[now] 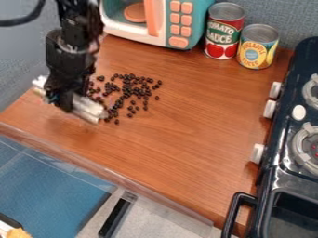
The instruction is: Sweep into pile
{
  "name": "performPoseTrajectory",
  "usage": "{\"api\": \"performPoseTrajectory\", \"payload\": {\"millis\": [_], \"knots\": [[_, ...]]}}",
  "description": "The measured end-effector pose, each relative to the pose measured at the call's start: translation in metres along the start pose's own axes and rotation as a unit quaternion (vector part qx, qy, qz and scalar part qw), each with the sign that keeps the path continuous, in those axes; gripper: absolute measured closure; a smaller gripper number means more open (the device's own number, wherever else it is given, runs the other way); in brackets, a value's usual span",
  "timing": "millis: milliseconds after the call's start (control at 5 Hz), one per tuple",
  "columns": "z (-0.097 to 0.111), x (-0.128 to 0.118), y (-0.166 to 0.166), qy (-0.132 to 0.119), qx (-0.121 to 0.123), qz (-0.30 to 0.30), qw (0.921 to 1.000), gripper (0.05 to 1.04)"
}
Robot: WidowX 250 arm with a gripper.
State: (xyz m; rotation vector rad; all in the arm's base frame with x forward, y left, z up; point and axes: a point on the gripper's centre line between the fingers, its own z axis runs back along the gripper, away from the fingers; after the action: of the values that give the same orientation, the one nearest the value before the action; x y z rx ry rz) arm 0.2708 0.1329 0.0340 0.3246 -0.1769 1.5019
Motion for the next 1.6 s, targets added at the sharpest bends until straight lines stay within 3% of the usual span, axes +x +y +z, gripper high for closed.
{"api": "performPoseTrajectory", "payload": {"millis": [200, 400, 600, 1200, 1400, 1600], "knots": [[-0.016, 0.001, 0.000, -0.010, 0.048, 0.017, 0.9986, 0.698], [-0.025, 0.000, -0.004, -0.027, 0.062, 0.004, 0.9977, 0.698], [-0.026, 0.003, -0.009, -0.022, 0.060, 0.004, 0.9979, 0.698], [-0.025, 0.013, -0.021, -0.004, 0.048, -0.075, 0.9960, 0.698], [-0.027, 0.013, -0.021, -0.009, 0.041, -0.120, 0.9919, 0.698], [-0.025, 0.003, -0.021, -0.035, 0.011, -0.201, 0.9789, 0.698]]}}
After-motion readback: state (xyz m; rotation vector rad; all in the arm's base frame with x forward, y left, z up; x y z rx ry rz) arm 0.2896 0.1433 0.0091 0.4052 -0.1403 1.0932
